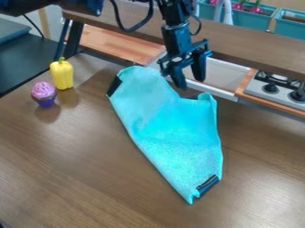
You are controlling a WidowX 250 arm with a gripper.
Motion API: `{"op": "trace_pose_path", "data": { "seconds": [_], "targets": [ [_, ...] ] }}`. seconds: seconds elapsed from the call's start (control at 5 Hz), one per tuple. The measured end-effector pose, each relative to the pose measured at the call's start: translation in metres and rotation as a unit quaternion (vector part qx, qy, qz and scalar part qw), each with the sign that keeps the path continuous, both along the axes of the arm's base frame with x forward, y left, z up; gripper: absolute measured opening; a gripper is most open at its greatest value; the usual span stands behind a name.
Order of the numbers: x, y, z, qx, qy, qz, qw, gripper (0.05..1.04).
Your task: Fold from bottom left to top right
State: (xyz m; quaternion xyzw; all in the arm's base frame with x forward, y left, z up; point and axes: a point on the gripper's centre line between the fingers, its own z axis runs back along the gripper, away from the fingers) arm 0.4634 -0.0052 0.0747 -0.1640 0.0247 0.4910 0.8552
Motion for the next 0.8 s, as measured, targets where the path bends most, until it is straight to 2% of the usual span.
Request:
{"op": "trace_pose_path", "data": {
  "seconds": [0.2, 0.4, 0.6, 0.8],
  "targets": [
    [-0.002, -0.003, -0.004, -0.003, -0.018, -0.031, 0.9994, 0.997],
    [-0.006, 0.000, 0.031, -0.010, -0.065, -0.055, 0.9963, 1.001],
    [-0.025, 0.017, 0.067, 0.007, -0.111, -0.100, 0.9887, 1.001],
    [-0.058, 0.032, 0.111, 0.031, -0.165, -0.173, 0.9705, 1.001]
  ]
}}
